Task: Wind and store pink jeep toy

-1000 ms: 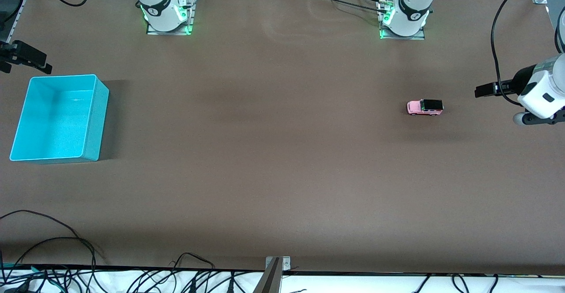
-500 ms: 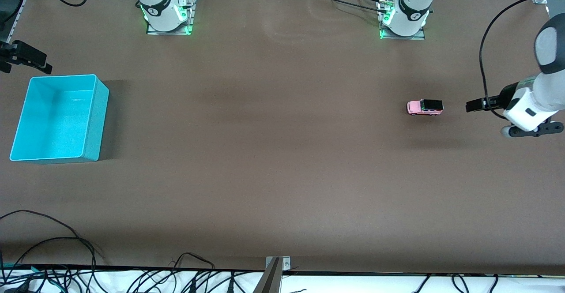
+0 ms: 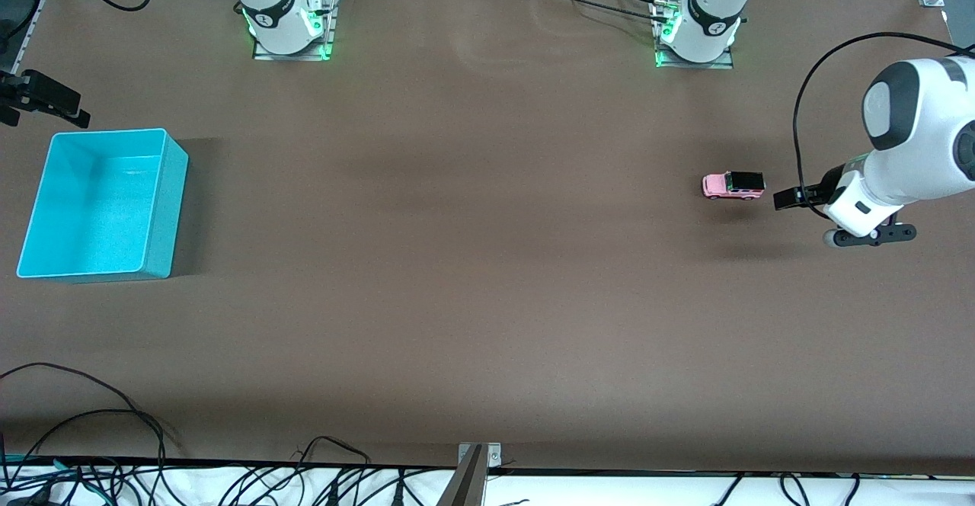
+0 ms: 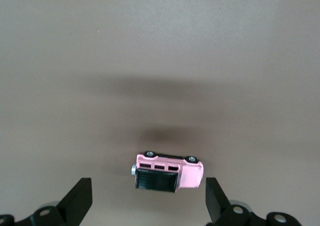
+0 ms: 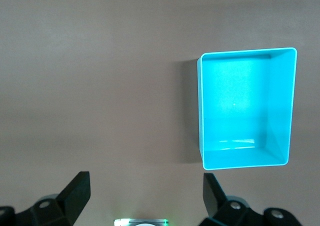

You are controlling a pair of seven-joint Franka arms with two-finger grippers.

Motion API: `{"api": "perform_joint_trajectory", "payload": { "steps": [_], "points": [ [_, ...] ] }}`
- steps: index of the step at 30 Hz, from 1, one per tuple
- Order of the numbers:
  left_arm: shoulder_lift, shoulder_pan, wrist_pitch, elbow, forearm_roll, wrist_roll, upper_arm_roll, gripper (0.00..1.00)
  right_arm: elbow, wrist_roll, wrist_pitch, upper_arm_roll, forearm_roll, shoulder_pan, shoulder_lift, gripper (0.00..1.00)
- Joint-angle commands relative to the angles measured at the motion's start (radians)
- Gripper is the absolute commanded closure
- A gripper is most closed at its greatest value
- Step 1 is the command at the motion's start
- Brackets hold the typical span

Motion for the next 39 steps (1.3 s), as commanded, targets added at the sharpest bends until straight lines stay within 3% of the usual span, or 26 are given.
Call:
{"api": "perform_joint_trajectory", "payload": {
  "steps": [1,15,34,39],
  "points": [
    [-0.018,0.006,0.114,-0.099,0.008,0.017,-0.003,0.0,0.029,0.0,-0.018,-0.001,0.009,-0.001,0.01,0.0],
    [-0.018,0.006,0.191,-0.213,0.018,0.074,-0.004,0.0,0.029,0.0,-0.016,0.002,0.01,0.001,0.013,0.0],
    [-0.074,0.008,0.193,-0.351,-0.013,0.577,-0.006,0.0,0.029,0.0,-0.018,0.003,0.01,0.001,0.015,0.0],
    [-0.079,0.008,0.196,-0.368,-0.015,0.787,-0.006,0.0,0.029,0.0,-0.024,0.005,0.01,0.001,0.015,0.0]
  ]
}}
